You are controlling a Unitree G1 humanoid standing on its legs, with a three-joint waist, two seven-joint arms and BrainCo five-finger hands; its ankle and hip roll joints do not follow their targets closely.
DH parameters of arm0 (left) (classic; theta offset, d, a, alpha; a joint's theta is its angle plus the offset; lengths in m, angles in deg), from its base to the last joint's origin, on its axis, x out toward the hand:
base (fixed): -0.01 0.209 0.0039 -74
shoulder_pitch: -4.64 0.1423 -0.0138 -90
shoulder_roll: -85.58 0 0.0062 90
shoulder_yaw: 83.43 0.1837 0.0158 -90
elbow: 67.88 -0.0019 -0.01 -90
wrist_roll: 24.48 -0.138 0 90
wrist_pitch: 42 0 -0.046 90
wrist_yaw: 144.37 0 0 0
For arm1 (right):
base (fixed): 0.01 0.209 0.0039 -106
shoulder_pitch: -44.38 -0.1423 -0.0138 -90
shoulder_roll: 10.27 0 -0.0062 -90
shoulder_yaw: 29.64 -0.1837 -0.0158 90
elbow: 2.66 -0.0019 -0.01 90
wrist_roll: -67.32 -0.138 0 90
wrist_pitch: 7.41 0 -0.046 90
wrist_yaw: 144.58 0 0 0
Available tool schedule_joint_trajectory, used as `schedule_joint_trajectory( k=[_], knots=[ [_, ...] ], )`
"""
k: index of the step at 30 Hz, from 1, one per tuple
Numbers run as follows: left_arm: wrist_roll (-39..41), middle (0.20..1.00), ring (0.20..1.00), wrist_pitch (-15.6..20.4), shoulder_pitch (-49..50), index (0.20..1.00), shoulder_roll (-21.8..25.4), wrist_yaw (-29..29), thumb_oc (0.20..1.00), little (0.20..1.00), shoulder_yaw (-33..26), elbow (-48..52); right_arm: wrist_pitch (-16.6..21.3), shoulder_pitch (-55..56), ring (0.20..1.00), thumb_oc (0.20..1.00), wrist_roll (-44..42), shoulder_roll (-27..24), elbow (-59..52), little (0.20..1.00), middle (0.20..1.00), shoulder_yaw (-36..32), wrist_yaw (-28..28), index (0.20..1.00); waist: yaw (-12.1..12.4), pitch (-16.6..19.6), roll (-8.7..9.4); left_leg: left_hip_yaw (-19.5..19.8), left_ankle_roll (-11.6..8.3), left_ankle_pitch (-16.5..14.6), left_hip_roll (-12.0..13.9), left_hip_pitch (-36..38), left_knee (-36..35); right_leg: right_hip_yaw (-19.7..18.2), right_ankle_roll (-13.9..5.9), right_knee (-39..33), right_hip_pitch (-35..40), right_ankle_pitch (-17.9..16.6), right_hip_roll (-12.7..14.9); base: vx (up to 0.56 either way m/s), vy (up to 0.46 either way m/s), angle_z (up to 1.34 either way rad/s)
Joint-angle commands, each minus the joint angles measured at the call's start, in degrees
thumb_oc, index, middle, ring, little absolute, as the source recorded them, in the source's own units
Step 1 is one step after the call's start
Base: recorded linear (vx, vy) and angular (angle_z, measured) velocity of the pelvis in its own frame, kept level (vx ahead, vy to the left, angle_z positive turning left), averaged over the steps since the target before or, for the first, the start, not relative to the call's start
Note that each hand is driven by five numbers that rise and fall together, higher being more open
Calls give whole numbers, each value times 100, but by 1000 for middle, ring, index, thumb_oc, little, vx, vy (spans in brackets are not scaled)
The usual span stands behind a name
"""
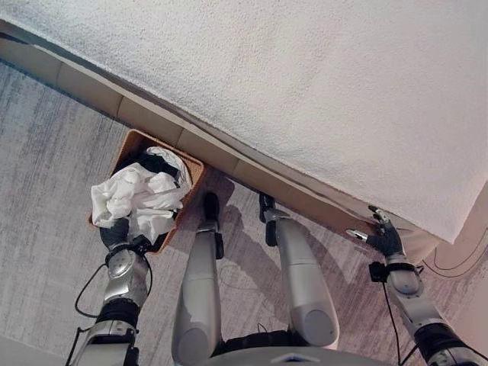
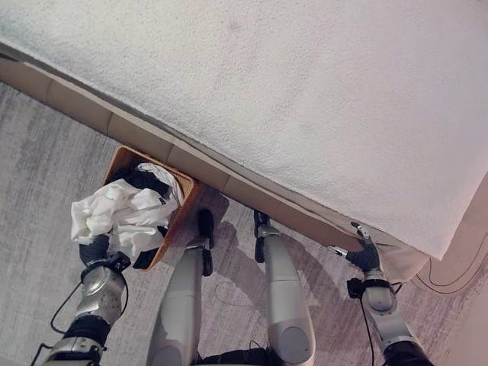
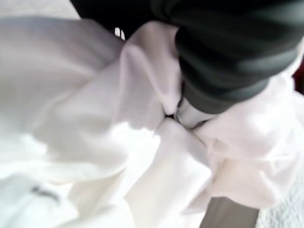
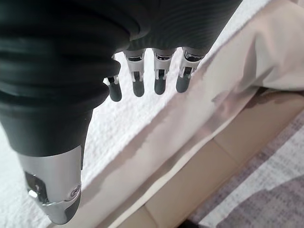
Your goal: Pick up clothes into the bucket
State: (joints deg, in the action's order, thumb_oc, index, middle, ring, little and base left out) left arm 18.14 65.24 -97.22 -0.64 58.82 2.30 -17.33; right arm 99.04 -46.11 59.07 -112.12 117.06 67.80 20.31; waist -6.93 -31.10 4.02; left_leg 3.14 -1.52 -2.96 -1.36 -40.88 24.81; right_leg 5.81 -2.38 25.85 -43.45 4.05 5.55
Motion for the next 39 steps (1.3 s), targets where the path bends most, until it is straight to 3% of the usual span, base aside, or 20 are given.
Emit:
schedule_joint_trajectory(
  k=[1, 4, 5, 6, 9, 21, 28, 34, 39],
  knots=[
    [363, 200, 200, 420, 74, 200, 213, 212, 200, 200, -422, 205, 150, -26, 1000, 1000, -176, -66, -309, 1000, 1000, 82, -200, 1000, 22, 131, 178, 139, -34, -206, 37, -131, 365, -191, -351, -22, 311, 24, 426, 0, 0, 0],
    [435, 200, 200, 420, 51, 200, 260, 261, 200, 200, -502, 207, 178, -55, 1000, 1000, -231, -47, -320, 1000, 1000, 100, -218, 1000, 18, 131, 203, 134, -29, -240, 43, -182, 403, -202, -358, -28, 259, 22, 428, 3, 6, 1],
    [431, 235, 235, 424, 45, 235, 286, 280, 235, 235, -513, 240, 178, -56, 1000, 1000, -240, -46, -361, 1000, 1000, 112, -213, 1000, 16, 131, 208, 124, -26, -249, 42, -195, 410, -208, -358, -25, 246, 23, 426, 0, 0, 0],
    [433, 1000, 1000, 424, 38, 1000, 291, 286, 1000, 1000, -529, 253, 181, -53, 1000, 1000, -237, -36, -335, 1000, 1000, 120, -211, 1000, 15, 131, 211, 119, -21, -263, 39, -217, 443, -220, -357, -19, 230, 25, 426, 14, 36, -1],
    [684, 1000, 1000, 443, -3, 1000, 302, 218, 1000, 1000, -611, 228, 175, -55, 1000, 1000, -241, -35, -352, 1000, 1000, 146, -196, 1000, 16, 131, 214, 112, -18, -283, 32, -239, 468, -224, -357, -21, 221, 22, 425, 7, 19, -2],
    [471, 1000, 1000, 122, 13, 1000, 381, 230, 1000, 1000, -564, 37, 129, -100, 1000, 1000, -177, -80, -383, 1000, 1000, 183, -128, 1000, -4, 131, 206, 77, -11, -258, 22, -214, 393, -280, -366, -152, 237, -58, 424, -3, 14, -2],
    [45, 1000, 1000, -131, 246, 1000, 447, 147, 1000, 1000, -484, 83, 70, -54, 1000, 1000, -158, -88, -499, 1000, 1000, 141, -62, 1000, 12, 131, 115, 30, 15, -270, 12, -111, 438, -346, -348, -79, 296, -25, 422, -1, 2, 0],
    [-358, 1000, 1000, 37, 453, 1000, 399, 53, 1000, 1000, -369, 561, 49, -13, 1000, 1000, -126, -53, -457, 1000, 1000, 122, 14, 1000, 77, 131, 25, 56, 18, -285, 2, 226, 394, -385, -315, -20, 577, 52, 424, -8, -31, -5],
    [-429, 1000, 1000, 164, 648, 1000, 144, -499, 1000, 1000, -90, 825, 0, -77, 1000, 1000, -256, 96, -35, 1000, 1000, 31, 157, 1000, 177, 131, -131, 110, -32, -212, 15, 1014, -6, -303, -314, -223, 1306, 68, 442, 8, -53, -1]
  ],
)
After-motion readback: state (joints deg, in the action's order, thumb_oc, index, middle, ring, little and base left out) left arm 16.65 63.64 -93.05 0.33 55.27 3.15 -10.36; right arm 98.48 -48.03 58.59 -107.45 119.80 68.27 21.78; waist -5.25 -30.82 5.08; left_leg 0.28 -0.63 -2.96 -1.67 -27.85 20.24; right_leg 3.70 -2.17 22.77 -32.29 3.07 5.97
